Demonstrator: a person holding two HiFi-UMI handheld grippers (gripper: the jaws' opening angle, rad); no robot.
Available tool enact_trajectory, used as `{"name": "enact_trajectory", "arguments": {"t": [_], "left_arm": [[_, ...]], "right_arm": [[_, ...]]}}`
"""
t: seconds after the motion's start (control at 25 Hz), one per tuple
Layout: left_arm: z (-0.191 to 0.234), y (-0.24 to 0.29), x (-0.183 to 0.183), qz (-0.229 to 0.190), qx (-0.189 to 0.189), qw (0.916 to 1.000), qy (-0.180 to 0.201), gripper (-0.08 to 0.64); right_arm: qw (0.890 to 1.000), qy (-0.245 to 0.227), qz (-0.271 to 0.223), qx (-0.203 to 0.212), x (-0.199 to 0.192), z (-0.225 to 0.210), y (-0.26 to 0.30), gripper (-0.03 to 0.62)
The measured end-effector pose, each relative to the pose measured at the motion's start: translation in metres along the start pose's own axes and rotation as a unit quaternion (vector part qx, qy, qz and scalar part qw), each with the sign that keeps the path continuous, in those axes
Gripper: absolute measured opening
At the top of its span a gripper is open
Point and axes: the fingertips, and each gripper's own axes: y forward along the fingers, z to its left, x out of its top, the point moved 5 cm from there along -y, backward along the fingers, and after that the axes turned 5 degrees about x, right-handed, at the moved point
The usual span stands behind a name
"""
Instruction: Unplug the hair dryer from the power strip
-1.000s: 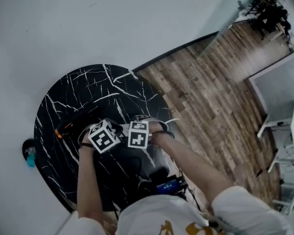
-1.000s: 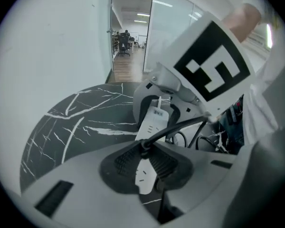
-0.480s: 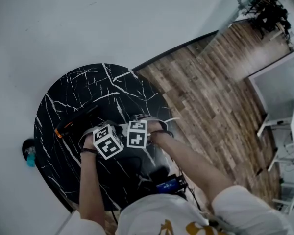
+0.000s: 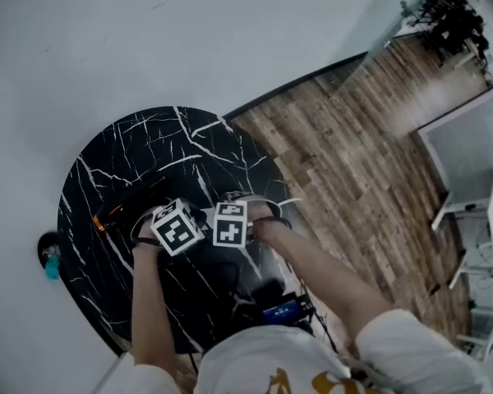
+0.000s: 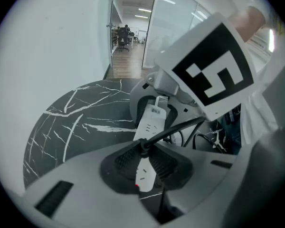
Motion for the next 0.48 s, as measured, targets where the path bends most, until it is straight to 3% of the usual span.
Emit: {"name": "enact_trajectory", "arguments": {"t": [0.12,0.36,0.48], "left_arm": [[-0.007,0.001,-0.002,0.022,0.022,0.9994,0.015,0.052],[0.014,-0.005,0.001,-0.006,-0.016,0.9999,-0.002,0.052],[0.005,-0.003,0.008,-0.010,-0.002,0.9999,0.006,0.052]], "right_arm": [[1.000,-0.002,0.003,-0.001,0.000,0.000,0.000,0.272],[1.000,0.001,-0.003,-0.001,0.004,0.002,0.002,0.271],[1.000,-0.001,0.004,-0.001,0.000,0.000,-0.001,0.272]]}}
